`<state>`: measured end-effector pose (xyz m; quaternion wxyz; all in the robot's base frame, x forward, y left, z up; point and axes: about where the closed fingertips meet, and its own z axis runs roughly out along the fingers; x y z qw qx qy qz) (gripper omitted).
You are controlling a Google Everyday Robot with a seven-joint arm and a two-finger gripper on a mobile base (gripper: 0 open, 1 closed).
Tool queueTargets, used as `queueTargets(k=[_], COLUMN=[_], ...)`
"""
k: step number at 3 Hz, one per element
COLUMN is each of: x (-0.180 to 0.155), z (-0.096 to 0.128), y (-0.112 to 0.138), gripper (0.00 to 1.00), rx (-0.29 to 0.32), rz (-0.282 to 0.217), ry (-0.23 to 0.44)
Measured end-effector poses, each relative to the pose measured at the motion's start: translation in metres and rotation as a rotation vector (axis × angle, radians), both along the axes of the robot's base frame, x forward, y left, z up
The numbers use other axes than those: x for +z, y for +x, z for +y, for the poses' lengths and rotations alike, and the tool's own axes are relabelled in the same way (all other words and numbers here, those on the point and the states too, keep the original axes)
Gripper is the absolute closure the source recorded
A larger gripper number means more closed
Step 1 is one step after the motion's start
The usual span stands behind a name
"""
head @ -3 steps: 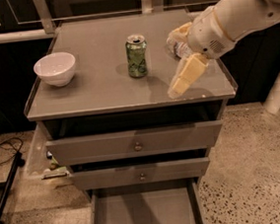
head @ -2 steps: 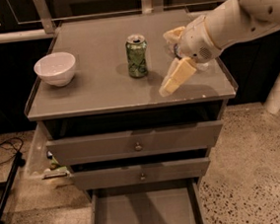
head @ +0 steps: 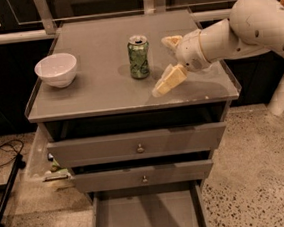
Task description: Place green can into bottom drawer
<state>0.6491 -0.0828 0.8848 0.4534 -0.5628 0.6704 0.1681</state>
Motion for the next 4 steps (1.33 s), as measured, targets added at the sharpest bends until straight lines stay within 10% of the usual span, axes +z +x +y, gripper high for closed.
queueTargets(k=[1,4], x=[-0.006,0.016], z=[0.001,0.044], y=[0.021,0.058], gripper=[0.0,0.0], rx=[-0.022,-0.003], rz=[-0.012,0.184], ry=[0.058,0.328])
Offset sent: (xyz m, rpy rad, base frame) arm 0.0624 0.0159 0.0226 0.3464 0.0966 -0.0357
